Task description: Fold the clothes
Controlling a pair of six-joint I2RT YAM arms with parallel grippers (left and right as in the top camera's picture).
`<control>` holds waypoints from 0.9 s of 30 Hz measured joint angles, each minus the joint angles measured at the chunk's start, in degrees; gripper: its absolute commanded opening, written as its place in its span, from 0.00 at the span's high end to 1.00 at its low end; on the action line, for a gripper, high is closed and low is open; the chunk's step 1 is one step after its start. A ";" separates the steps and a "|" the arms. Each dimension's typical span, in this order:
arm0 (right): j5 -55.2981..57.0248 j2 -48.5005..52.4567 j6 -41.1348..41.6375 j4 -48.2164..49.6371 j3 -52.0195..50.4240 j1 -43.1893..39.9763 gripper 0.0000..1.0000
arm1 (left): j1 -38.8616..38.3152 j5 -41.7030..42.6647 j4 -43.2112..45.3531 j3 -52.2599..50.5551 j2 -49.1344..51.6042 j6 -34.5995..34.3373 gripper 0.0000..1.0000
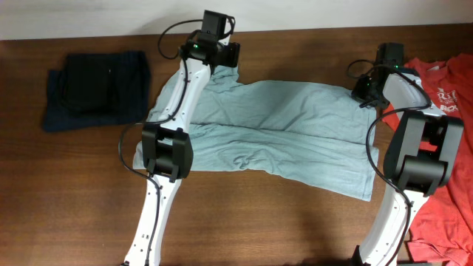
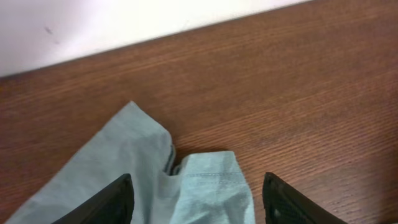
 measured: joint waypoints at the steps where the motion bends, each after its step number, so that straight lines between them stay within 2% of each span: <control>1: 0.00 0.00 0.00 0.00 0.00 0.00 0.94 | -0.07 0.07 0.02 0.00 0.15 0.00 0.36; 8: 0.00 0.00 -0.02 0.02 0.00 0.00 0.94 | -0.04 0.17 0.81 0.00 1.55 0.00 0.36; 12: 0.00 0.00 0.00 0.17 0.00 0.00 0.94 | -0.04 -0.11 0.85 0.00 2.34 0.00 0.41; 14: 0.00 0.00 -0.02 0.17 0.00 0.00 0.94 | -0.04 -0.37 0.87 0.02 2.54 0.00 0.45; 23: -0.02 0.00 0.02 0.39 0.00 0.00 0.96 | -0.04 -2.08 1.42 0.00 2.73 0.28 0.86; 27: -0.02 0.00 0.00 0.37 0.00 0.00 0.96 | 0.24 -2.25 1.62 0.00 2.73 0.22 0.93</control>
